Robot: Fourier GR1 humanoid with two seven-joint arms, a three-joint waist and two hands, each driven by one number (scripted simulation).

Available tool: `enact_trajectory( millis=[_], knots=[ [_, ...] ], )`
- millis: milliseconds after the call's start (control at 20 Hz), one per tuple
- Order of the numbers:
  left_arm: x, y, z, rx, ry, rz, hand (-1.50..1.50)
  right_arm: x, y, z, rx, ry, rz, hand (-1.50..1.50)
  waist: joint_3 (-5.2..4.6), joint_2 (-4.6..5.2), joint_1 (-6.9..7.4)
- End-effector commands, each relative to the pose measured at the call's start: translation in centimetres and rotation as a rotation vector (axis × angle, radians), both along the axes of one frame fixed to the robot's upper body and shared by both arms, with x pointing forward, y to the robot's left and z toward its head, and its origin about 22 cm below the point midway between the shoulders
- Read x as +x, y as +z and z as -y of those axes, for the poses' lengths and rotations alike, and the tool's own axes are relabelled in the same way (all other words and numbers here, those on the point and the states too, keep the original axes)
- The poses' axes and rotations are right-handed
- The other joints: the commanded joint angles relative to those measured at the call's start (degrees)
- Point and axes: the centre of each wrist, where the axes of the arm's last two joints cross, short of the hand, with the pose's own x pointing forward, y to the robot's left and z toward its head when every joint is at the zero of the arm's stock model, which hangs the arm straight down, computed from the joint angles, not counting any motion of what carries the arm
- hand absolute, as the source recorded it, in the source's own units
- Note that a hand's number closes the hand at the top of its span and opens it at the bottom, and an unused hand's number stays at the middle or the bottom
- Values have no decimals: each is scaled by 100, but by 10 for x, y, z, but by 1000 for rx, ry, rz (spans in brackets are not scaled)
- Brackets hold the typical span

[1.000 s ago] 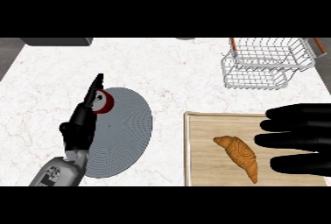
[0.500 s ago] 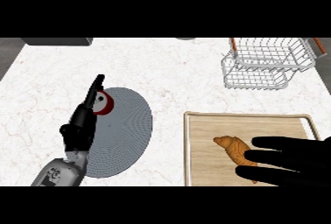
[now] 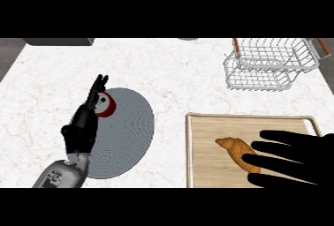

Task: Pick the croissant from the tray and place it in the tiered basket

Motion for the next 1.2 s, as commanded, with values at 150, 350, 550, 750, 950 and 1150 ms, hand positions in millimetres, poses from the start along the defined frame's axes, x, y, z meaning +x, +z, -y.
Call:
enact_trajectory(
  millis=[150, 350, 550, 750, 950, 1150],
  knots=[
    [-1, 7, 0, -7, -6, 11, 0, 19, -15, 14, -83, 103, -5, -150, -5, 0, 38],
    [-3, 5, 9, -11, 6, 4, 0, 17, -26, 14, -106, 120, 42, -150, -12, -20, -11],
    [10, 8, 7, -8, 3, 17, 0, 27, -32, 19, -112, 186, 81, -150, -13, -11, 7],
    [11, -4, 1, 6, 0, 7, 0, 30, -67, 26, -109, 257, 133, -150, -12, -10, -37],
    [-1, -6, 2, -8, 11, -1, 0, 31, -72, 20, -58, 224, 167, -150, -16, -23, -52],
    [-4, -9, -18, 0, -2, -10, 0, 41, -92, 20, -70, 153, 181, -150, -16, -22, -31]
  ],
)
